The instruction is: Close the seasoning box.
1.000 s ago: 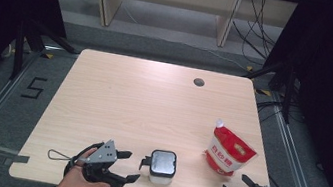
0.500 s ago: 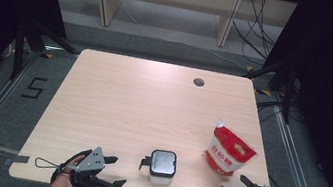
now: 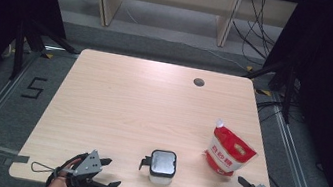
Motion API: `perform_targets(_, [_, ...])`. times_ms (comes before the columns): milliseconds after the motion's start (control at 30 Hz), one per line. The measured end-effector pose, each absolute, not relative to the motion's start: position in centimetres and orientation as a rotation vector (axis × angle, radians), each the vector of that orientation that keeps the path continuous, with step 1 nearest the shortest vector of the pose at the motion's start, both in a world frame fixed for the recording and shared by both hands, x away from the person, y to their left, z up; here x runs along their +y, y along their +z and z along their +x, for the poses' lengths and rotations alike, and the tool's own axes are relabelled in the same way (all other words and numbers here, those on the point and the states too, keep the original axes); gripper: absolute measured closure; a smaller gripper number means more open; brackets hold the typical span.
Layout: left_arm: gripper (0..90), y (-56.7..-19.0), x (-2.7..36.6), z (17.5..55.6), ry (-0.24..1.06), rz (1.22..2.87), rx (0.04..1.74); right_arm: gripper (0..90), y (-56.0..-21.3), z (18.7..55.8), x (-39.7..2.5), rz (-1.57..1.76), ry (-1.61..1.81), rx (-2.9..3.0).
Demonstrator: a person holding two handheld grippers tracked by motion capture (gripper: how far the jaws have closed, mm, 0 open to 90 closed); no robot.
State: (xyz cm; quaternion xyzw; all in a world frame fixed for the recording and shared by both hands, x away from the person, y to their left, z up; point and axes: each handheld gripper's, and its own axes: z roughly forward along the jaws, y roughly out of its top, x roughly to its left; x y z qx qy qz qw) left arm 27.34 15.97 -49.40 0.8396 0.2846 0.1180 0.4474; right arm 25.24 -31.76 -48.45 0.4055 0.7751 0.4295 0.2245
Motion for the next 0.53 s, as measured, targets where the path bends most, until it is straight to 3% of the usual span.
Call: perform_targets(533, [22.1, -49.73, 16.47, 27.82, 0.292, 2.067, 0.758, 19.0, -48.72, 25.33, -31.78, 1.150, 1.173, 2.151])
